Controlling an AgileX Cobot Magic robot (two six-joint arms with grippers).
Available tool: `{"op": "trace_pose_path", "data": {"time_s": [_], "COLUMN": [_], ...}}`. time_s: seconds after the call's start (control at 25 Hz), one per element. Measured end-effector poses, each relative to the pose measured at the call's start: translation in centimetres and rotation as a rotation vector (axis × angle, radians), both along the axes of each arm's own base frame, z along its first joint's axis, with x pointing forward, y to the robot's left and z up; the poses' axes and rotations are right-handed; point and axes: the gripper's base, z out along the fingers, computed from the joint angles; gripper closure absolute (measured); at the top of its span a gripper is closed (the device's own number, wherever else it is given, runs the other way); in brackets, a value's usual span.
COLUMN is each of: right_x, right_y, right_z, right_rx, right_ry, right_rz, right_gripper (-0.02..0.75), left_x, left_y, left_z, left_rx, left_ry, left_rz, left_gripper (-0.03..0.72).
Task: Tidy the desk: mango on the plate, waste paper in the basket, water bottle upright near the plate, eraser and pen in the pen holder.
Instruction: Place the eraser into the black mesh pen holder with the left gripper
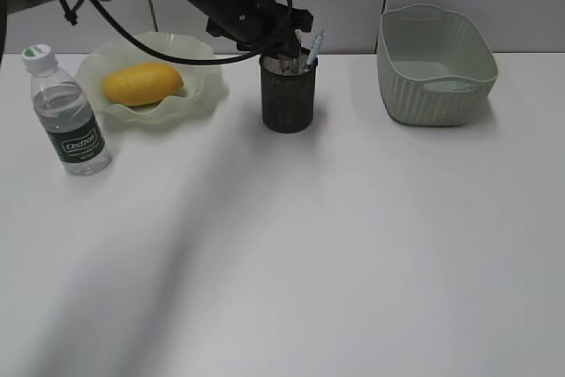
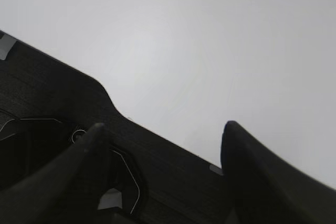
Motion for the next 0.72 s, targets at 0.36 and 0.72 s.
{"op": "trace_pose_path", "data": {"time_s": [0.36,0.72], "right_x": [0.0,0.0], "right_y": [0.0,0.0], "right_z": [0.0,0.0], "right_rx": [0.000,0.000], "right_ry": [0.000,0.000], "right_rz": [0.000,0.000], "right_gripper": [0.208,0.208], "left_x": [-0.1,-2.9], "left_y": [0.0,1.5], "left_z": [0.6,7.0], "left_rx": [-0.012,0.057], "left_ry": [-0.010,-0.001], "left_rz": [0.003,-0.067], "left_gripper": [0.217,0.211]}}
